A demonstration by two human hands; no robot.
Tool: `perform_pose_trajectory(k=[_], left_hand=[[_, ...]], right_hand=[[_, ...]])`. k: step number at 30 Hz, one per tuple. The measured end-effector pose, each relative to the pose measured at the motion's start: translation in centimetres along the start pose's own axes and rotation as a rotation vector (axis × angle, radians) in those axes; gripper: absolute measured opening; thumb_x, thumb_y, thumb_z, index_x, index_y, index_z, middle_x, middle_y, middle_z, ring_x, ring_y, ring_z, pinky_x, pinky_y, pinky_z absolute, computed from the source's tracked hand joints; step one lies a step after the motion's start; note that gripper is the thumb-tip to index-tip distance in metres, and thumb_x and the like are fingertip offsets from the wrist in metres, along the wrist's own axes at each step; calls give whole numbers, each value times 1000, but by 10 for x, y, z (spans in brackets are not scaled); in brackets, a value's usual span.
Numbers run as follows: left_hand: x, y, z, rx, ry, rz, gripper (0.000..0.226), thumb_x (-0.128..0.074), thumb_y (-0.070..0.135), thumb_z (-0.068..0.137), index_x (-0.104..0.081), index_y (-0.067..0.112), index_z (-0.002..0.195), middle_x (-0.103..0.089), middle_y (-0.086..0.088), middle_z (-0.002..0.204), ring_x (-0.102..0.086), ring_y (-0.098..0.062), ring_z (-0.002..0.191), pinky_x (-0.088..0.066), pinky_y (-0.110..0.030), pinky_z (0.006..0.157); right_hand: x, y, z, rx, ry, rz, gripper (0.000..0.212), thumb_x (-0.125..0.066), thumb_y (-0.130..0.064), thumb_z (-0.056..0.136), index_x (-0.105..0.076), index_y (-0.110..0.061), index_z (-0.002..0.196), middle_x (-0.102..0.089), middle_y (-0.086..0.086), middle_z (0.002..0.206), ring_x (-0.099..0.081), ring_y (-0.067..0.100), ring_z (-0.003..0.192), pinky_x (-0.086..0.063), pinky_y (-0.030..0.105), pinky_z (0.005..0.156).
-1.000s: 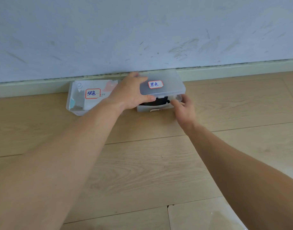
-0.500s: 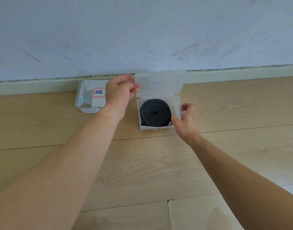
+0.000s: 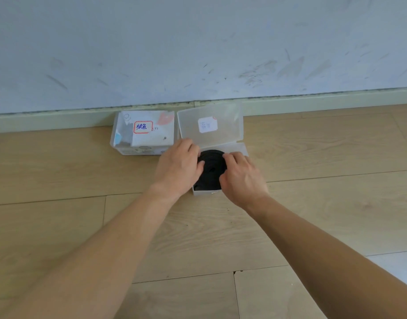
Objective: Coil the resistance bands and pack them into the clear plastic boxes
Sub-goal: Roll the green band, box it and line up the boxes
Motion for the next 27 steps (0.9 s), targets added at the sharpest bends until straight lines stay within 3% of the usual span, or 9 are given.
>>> perform_pose_trajectory(k=[2, 6, 10, 13, 15, 19, 22, 27], left_hand=[[-4, -3, -8, -14, -16, 10, 37, -71, 40, 88, -67, 12, 111, -60, 1, 115, -60, -19, 105, -49, -30, 78], [-6, -12, -20, -11, -102, -16, 62, -69, 57, 86, -63, 11, 127, -50, 7, 142, -56, -16, 124, -48, -32, 97], [-6, -14, -17, -8, -221, 8, 70, -64, 68, 83, -64, 15, 129, -38, 10, 150, -45, -15, 134, -38, -33, 107], [-4, -6, -13, -38, -212, 169, 66, -57, 71, 86, -70, 16, 120, -33, 3, 153, -29, -16, 143, -27, -37, 116], [-6, 0, -10, -4, -236, 244, 62, -54, 71, 87, -72, 17, 112, -25, -2, 158, -17, -20, 149, -24, -40, 118], [-6, 8, -6, 175, -264, 304, 55, -59, 71, 85, -71, 21, 106, -20, -5, 156, -22, -32, 141, -32, -39, 107], [-7, 13, -13, 251, -214, 303, 47, -61, 66, 87, -69, 22, 102, -28, -4, 148, -35, -31, 125, -39, -34, 93], [-24, 10, -29, 382, -222, 146, 49, -51, 56, 99, -55, 15, 126, -43, -9, 123, -53, -29, 102, -39, -35, 66]], right_hand=[[1, -5, 9, -12, -56, -58, 18, -53, -15, 94, -61, -4, 105, -61, 15, 102, -59, 34, 89, -47, 38, 76], [1, 3, 16, -81, -202, -26, 39, -63, -40, 96, -57, -12, 122, -53, 7, 124, -56, 27, 110, -48, 35, 88], [1, 6, 13, -126, -266, 29, 50, -72, -36, 91, -52, -14, 131, -47, 7, 133, -60, 29, 110, -48, 35, 87], [-1, 15, 14, -289, -266, 212, 69, -79, -28, 86, -40, -11, 139, -47, 11, 138, -54, 32, 122, -46, 39, 97], [-7, 14, 16, -331, -324, 208, 70, -77, -29, 87, -36, -7, 140, -52, 14, 137, -51, 33, 125, -44, 40, 99], [-22, 5, 20, -451, -458, 200, 53, -65, -31, 90, -40, -5, 128, -53, 16, 130, -52, 38, 119, -45, 42, 95], [-24, 8, 30, -521, -486, 280, 59, -68, -38, 90, -42, -3, 130, -53, 16, 128, -57, 34, 112, -48, 39, 83], [-30, 16, 36, -555, -485, 342, 67, -65, -59, 88, -49, -5, 124, -54, 14, 122, -56, 28, 103, -47, 36, 77]])
Point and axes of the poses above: each hand's wrist, its own z-axis towards the middle knuckle, its own x-axis out of the back of the hand, y = z × x, the point moved 6 cm from there along z, towards the middle knuckle
